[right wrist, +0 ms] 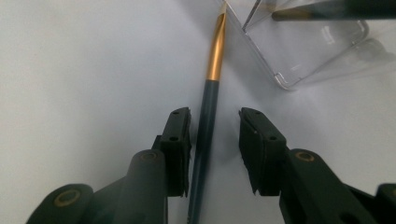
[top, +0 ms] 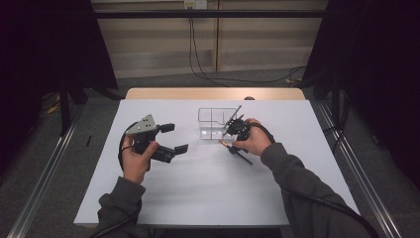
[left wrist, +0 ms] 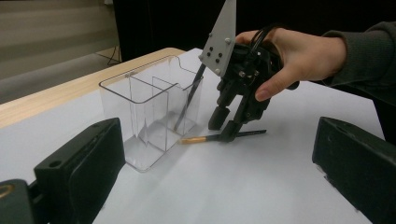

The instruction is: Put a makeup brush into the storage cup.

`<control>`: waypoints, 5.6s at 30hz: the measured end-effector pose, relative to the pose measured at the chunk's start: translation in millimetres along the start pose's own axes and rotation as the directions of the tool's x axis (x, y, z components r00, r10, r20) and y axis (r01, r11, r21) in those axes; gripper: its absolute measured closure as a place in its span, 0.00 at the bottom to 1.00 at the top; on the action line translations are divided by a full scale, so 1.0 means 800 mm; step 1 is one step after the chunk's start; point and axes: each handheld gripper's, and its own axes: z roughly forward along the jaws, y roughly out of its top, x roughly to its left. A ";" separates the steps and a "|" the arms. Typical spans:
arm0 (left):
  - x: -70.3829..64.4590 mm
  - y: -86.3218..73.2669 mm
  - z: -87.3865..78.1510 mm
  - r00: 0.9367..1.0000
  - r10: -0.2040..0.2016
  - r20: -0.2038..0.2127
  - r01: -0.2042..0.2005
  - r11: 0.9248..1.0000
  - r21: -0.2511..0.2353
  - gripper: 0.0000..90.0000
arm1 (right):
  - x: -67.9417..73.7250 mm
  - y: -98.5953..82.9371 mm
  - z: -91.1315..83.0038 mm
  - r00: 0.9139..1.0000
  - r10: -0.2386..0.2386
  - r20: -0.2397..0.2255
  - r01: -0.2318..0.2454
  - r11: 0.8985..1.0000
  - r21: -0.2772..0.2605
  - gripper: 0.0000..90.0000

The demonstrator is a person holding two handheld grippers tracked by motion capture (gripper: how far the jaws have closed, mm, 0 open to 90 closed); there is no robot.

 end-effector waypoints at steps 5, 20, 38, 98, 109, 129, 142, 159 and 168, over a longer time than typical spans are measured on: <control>0.000 0.000 0.000 1.000 -0.002 0.000 0.002 1.000 0.001 0.02 | 0.001 0.001 0.000 1.000 0.002 0.002 -0.002 1.000 0.006 0.71; -0.001 0.000 0.003 1.000 -0.001 0.006 0.001 1.000 0.002 0.02 | 0.010 0.006 0.000 0.999 -0.049 0.003 0.049 0.998 0.032 0.93; -0.002 0.000 0.003 1.000 0.002 0.002 -0.002 1.000 0.012 0.02 | 0.008 -0.003 0.001 0.999 -0.042 -0.009 0.042 0.999 -0.021 0.93; -0.001 0.000 0.004 1.000 0.002 0.000 -0.002 1.000 0.010 0.02 | -0.002 -0.042 -0.040 0.993 0.091 -0.077 -0.115 0.904 -0.413 0.93; -0.001 0.000 0.005 1.000 0.003 -0.002 -0.003 1.000 0.012 0.02 | 0.003 -0.046 -0.044 0.991 0.107 -0.084 -0.134 0.868 -0.478 0.93; -0.002 0.000 0.005 1.000 0.002 0.004 -0.002 1.000 0.010 0.02 | 0.005 -0.047 -0.047 0.993 0.062 -0.097 -0.101 0.872 -0.479 0.93; -0.004 0.002 0.006 1.000 0.004 0.004 -0.004 1.000 0.012 0.02 | 0.016 -0.050 -0.065 0.995 0.041 -0.092 -0.084 0.844 -0.530 0.93; -0.003 -0.001 0.009 1.000 0.001 0.014 -0.002 1.000 0.016 0.02 | 0.012 -0.059 -0.076 0.994 0.050 -0.092 -0.097 0.772 -0.628 0.93; -0.002 -0.002 0.009 1.000 0.001 0.005 -0.001 1.000 0.025 0.02 | 0.011 -0.059 -0.081 0.995 0.057 -0.076 -0.093 0.736 -0.670 0.93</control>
